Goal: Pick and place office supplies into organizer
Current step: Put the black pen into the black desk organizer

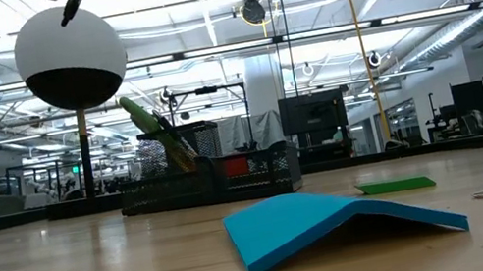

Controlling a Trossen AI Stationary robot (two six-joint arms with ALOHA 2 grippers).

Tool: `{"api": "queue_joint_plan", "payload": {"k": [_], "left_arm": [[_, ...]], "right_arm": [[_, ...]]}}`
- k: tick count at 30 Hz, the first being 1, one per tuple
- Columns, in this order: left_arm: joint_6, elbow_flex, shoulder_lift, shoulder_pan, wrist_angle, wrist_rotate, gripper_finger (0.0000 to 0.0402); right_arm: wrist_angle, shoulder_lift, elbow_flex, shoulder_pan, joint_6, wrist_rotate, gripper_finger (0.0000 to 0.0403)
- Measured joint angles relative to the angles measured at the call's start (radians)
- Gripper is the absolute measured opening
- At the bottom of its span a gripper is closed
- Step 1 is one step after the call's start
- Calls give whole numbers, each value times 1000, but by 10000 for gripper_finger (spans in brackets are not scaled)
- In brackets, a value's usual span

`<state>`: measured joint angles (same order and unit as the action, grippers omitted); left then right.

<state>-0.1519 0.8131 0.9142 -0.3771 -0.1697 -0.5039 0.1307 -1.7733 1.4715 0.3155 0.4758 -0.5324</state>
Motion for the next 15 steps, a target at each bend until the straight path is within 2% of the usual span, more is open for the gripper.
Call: {"api": "queue_joint_plan", "payload": {"k": [7,11,15], "left_arm": [[-124,0,0,109,32,186,0],[-166,0,2,166,62,291,0],[-200,0,2,208,58,342,0]], "right_arm": [[-31,-39,0,38,199,-148,164],[-120,-92,0,60,385,-237,164],[-254,-146,0,83,604,-376,164]]}}
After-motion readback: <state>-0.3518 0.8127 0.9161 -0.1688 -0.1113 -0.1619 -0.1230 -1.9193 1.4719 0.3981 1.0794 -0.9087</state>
